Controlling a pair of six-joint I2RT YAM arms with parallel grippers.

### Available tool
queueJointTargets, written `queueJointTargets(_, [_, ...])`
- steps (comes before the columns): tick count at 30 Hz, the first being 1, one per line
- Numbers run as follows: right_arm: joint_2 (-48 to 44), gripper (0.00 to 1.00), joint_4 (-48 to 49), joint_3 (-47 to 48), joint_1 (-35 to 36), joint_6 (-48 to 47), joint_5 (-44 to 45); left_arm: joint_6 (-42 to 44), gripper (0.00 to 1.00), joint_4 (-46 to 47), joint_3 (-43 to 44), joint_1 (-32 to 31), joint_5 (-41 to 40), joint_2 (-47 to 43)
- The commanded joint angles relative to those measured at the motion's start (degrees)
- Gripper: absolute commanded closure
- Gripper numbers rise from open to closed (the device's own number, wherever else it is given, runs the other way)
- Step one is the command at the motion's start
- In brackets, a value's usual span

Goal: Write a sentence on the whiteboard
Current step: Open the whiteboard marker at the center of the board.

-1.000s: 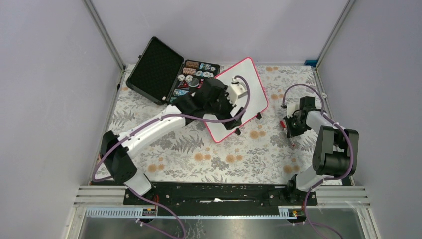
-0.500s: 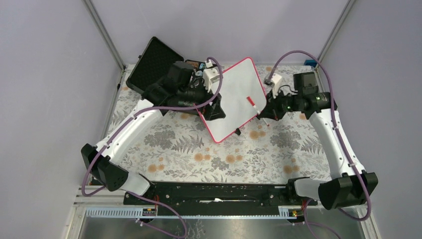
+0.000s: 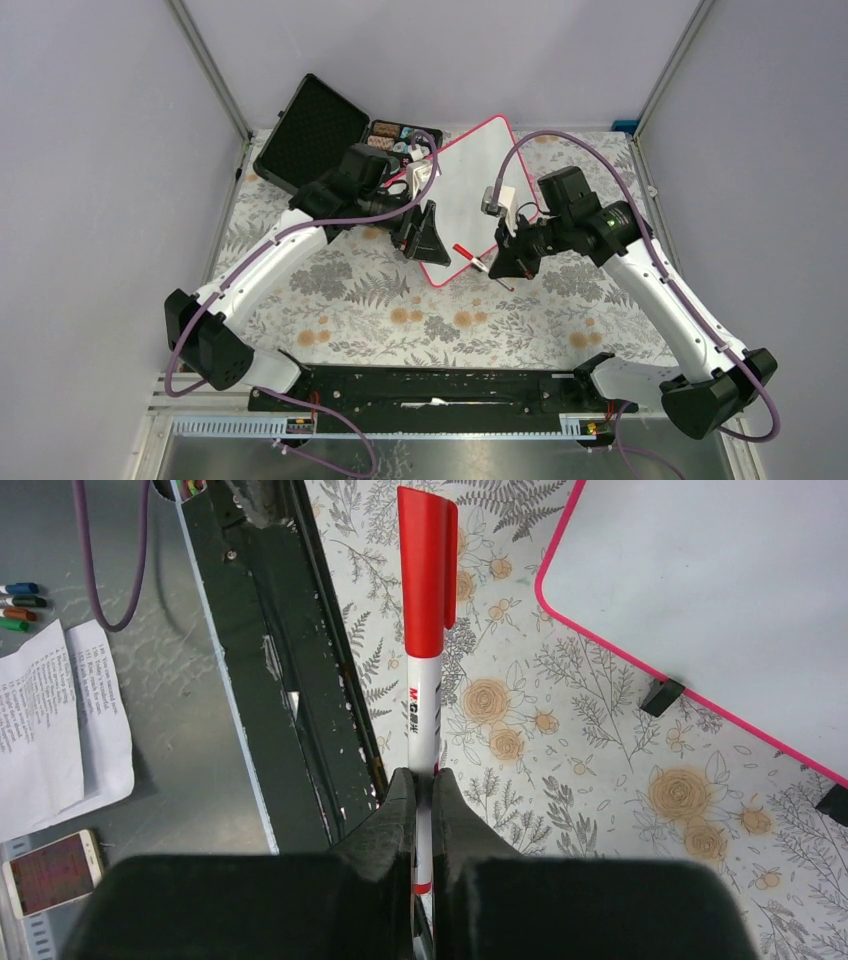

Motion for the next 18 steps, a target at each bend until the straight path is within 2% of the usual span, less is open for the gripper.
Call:
queueJointTargets(1, [0.16, 1.00, -1.27, 1.21, 2.53, -0.24, 1.58, -5.25, 0.20, 5.37, -1.14, 0.10, 7.35, -0.56])
queueJointTargets(6, [1.52, 1.00, -2.10, 2.26, 5.52, -1.62, 3.49, -9.51, 0.27, 9.59, -3.22, 0.10, 12.35, 0.29])
queueJointTargets(12, [2.86, 1.00, -1.49, 3.36, 8.01, -2.18, 6.11, -11.80, 0.39, 12.29, -5.37, -0.07, 14.08, 1.28])
queueJointTargets(18, [3.44, 1.00, -1.59, 4.23, 8.81, -2.27, 6.01, -12.43, 0.55, 13.33, -7.01, -0.08, 14.31, 1.56])
